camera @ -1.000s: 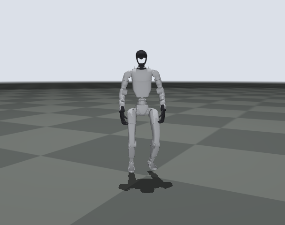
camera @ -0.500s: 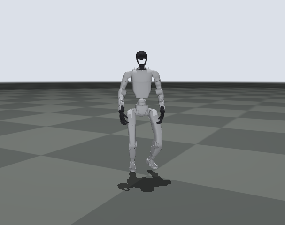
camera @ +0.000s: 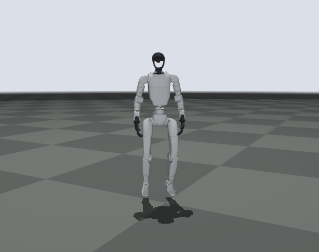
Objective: Sport exercise
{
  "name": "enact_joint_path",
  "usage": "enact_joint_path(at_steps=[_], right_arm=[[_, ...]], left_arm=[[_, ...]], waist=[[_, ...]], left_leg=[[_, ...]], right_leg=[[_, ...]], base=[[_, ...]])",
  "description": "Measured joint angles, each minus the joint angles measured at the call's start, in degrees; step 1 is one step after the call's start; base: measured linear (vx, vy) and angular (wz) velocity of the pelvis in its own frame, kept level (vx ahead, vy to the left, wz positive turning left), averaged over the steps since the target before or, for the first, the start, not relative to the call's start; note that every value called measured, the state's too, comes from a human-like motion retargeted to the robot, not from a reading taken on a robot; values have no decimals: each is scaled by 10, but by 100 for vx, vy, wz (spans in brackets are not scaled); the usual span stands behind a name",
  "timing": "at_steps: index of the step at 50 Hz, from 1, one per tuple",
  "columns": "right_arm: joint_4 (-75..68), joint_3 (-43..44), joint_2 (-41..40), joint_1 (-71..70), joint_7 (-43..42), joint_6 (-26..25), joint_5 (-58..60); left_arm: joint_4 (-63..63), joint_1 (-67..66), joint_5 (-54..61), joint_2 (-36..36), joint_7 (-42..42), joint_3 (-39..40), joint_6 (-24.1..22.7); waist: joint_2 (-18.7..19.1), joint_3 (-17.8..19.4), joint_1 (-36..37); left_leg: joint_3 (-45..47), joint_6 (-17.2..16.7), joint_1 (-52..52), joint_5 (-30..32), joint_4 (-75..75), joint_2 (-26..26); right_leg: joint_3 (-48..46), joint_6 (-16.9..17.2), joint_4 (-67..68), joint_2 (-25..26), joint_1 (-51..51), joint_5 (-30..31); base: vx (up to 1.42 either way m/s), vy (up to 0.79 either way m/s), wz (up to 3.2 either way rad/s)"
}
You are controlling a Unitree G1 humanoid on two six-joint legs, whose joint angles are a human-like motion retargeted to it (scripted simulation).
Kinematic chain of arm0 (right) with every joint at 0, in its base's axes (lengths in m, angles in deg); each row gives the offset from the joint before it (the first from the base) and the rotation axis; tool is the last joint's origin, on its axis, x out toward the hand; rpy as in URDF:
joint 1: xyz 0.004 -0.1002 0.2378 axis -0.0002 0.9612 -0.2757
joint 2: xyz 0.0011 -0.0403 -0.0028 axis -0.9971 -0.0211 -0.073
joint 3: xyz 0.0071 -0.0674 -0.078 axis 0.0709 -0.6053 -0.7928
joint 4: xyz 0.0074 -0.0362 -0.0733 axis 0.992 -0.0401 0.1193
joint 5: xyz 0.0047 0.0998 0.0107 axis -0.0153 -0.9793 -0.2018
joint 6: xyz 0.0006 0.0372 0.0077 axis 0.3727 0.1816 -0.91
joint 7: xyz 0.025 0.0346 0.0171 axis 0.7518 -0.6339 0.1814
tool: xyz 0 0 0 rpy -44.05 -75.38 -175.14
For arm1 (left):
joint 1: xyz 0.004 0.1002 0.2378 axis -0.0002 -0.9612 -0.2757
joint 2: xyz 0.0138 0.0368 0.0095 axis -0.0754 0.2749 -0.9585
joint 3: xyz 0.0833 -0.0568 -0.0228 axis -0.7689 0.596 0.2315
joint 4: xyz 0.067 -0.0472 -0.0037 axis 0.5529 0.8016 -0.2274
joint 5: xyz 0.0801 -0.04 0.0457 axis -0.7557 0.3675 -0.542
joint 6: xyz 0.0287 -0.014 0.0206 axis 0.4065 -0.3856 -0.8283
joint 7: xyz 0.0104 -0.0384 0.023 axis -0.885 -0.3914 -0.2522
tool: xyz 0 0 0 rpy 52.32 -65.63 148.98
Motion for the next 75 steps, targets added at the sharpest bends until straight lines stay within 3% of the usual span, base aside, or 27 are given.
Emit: enact_joint_path(at_steps=[3,5,10,13,17,20,23,28,30,33,35,37,40,45,50,52,55,57,58,60,61,65,67,72,75], right_arm=[[19,-9,5,5,-5,10,-4],[33,-15,9,3,-3,15,2],[44,-26,13,-41,-3,12,63],[35,-19,3,-45,-5,10,60],[54,-33,2,-11,6,9,28],[80,-44,14,3,13,16,6],[115,-50,31,8,13,23,-1],[146,-56,57,-26,-11,26,51],[133,-52,54,-44,-26,26,69],[94,-41,36,-40,-31,22,69],[68,-37,23,-25,-26,17,64],[47,-38,17,-14,-19,13,52],[28,-41,17,-9,-11,12,42],[20,-41,20,-1,-9,19,22],[28,-34,18,0,-8,23,3],[34,-31,15,-3,-8,23,-3],[46,-30,14,-22,-15,22,11],[52,-29,11,-40,-26,21,27],[57,-27,10,-45,-33,23,30],[73,-23,12,-39,-38,27,37],[84,-26,14,-27,-39,30,42],[116,-43,27,12,-42,41,55],[124,-50,40,18,-43,45,58],[131,-54,60,28,-47,56,56],[125,-46,63,29,-50,55,47]], left_arm=[[-10,-16,5,-8,-7,2,-4],[-12,-23,1,-14,-7,1,-6],[4,2,-42,-29,-17,0,-8],[19,12,-56,-19,-15,-1,-12],[-4,-21,-33,-11,11,-11,-8],[-35,-37,-13,-25,19,-20,-9],[-64,-44,-14,-44,11,-27,-15],[-94,-14,-41,-77,-11,-32,-20],[-85,11,-65,-76,-21,-35,-21],[-55,22,-83,-53,-22,-39,-27],[-39,11,-82,-35,-15,-41,-23],[-35,-1,-75,-25,-8,-39,-18],[-39,-6,-66,-28,-4,-37,-16],[-42,-11,-66,-38,-6,-36,-17],[-14,-11,-61,-35,-8,-28,-15],[2,-7,-51,-32,-8,-27,-14],[15,10,-43,-33,-14,-26,-12],[18,26,-56,-34,-21,-28,-11],[16,32,-66,-34,-22,-30,-13],[-1,29,-85,-34,-22,-37,-23],[-14,20,-93,-35,-21,-44,-28],[-65,-16,-118,-39,-24,-63,-41],[-87,-19,-120,-49,-28,-67,-44],[-109,-20,-123,-70,-39,-70,-47],[-104,-15,-116,-74,-43,-62,-43]], waist=[[-1,2,3],[-4,6,6],[-16,53,8],[-17,51,9],[-8,18,6],[-4,8,5],[-7,6,6],[-20,44,7],[-25,58,7],[-23,43,8],[-16,22,11],[-14,1,9],[-12,-15,8],[-11,-16,8],[-12,-13,4],[-15,-6,4],[-21,21,3],[-28,42,0],[-30,46,-1],[-29,40,-2],[-26,32,-2],[-19,-6,-6],[-18,-14,-7],[-18,-12,-5],[-19,-6,-7]], left_leg=[[5,12,-10,-30,39,5],[11,20,-17,-84,82,11],[47,52,-48,-363,262,44],[45,59,-43,-340,236,36],[20,46,-20,-154,111,12],[10,39,-28,-94,94,6],[14,47,-39,-129,133,9],[34,80,-86,-360,311,34],[51,94,-98,-399,348,45],[44,82,-72,-334,263,29],[27,58,-39,-226,158,13],[23,34,-16,-67,56,6],[31,10,-5,42,-23,5],[27,6,-20,40,4,6],[35,17,-38,-36,80,18],[39,26,-49,-117,135,25],[53,40,-75,-302,257,44],[63,51,-91,-371,318,55],[67,59,-94,-382,326,58],[65,64,-85,-356,287,49],[58,59,-70,-314,242,40],[43,29,-13,-41,25,14],[51,20,-3,18,-26,11],[49,21,-6,9,-19,4],[54,30,-9,-35,13,4]], right_leg=[[-1,0,12,-1,0,-20],[-1,5,33,-2,2,-56],[-21,22,215,-24,-26,-312],[-27,10,210,-28,-30,-292],[-8,-10,88,0,-6,-112],[2,-11,54,12,-8,-65],[8,-7,71,20,-12,-96],[-10,5,256,4,-61,-314],[-18,9,310,-8,-79,-349],[-18,9,249,-6,-64,-275],[-10,1,151,7,-35,-172],[-2,6,54,14,-14,-38],[-11,9,-19,9,-8,46],[-16,9,-9,5,-16,36],[-16,10,22,11,-20,-18],[-16,14,66,13,-27,-82],[-27,20,200,-1,-58,-252],[-35,20,280,-15,-84,-321],[-39,22,299,-20,-91,-327],[-40,26,275,-21,-88,-293],[-36,26,234,-14,-75,-251],[-7,28,35,12,-27,-8],[-6,28,-9,9,-22,38],[-6,19,-11,2,-21,26],[-6,16,3,2,-18,-3]], base=[[0,0,0],[0,0,0],[-2,-1,-13],[0,0,0],[0,0,0],[0,0,0],[-2,0,1],[-7,-1,-6],[-3,-1,1],[0,0,0],[0,0,0],[0,0,0],[0,0,0],[0,0,0],[-4,-1,2],[-8,-2,-2],[-9,-2,-8],[-8,-2,-5],[-6,-2,-1],[0,0,0],[0,0,0],[0,0,0],[0,0,0],[0,0,0],[-2,0,-1]])
